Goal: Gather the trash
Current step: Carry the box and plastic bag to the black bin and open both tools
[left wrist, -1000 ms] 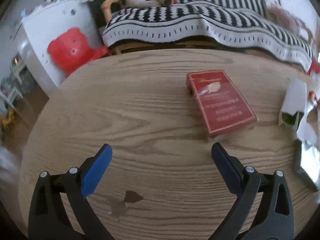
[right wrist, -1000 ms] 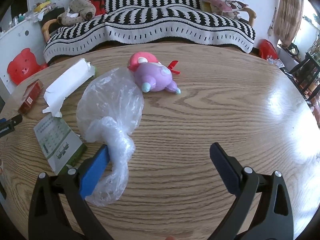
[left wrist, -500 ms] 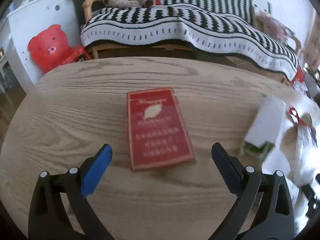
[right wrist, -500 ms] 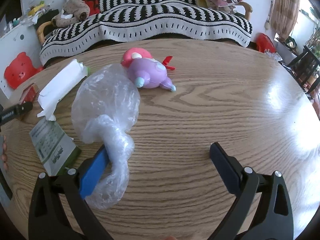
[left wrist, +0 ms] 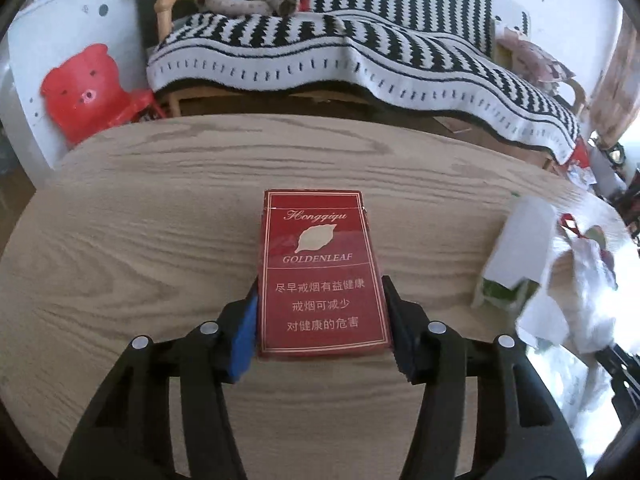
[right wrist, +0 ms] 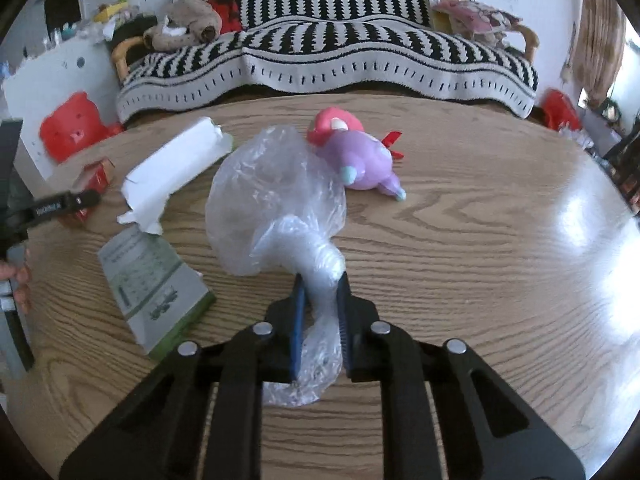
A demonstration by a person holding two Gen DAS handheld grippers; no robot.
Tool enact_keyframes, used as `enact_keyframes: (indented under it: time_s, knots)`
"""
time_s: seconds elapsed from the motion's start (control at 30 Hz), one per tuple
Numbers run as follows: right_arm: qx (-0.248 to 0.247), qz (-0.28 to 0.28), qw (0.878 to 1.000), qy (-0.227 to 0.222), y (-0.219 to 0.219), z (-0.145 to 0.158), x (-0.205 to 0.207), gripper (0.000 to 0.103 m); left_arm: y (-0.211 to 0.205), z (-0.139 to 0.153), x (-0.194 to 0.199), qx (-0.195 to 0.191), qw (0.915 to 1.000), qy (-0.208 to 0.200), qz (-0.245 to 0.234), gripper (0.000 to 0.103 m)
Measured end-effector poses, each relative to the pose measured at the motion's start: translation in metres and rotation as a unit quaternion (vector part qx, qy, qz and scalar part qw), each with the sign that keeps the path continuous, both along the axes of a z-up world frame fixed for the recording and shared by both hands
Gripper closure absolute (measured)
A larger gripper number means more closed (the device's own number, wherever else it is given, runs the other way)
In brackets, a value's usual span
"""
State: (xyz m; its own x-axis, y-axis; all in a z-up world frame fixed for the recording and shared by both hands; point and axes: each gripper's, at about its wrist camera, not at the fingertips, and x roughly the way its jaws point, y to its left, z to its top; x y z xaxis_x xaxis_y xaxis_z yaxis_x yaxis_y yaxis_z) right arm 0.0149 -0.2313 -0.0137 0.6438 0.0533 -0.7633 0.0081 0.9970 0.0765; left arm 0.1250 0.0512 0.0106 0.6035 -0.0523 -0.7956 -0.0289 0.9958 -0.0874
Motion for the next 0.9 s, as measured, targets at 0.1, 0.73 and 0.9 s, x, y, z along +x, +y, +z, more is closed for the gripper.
enact_keyframes:
  time_s: [0.1,0.73,0.9]
  knots:
    - [0.025,-0.001,1.000,0.002,-0.002,0.001,-0.003,0.089,0.000,0.005,-0.011,-0.003,1.0000,-0.001,-0.006,0.049]
    - [0.053,-0.014,0.998,-0.012,-0.001,0.012,-0.024,0.089,-0.002,0.028,-0.084,-0.010,0.9996,-0.011,-0.025,0.048]
    - [0.054,-0.014,0.998,-0.008,-0.004,0.010,-0.029,0.089,-0.006,0.025,-0.088,-0.005,0.9995,-0.007,-0.030,0.048]
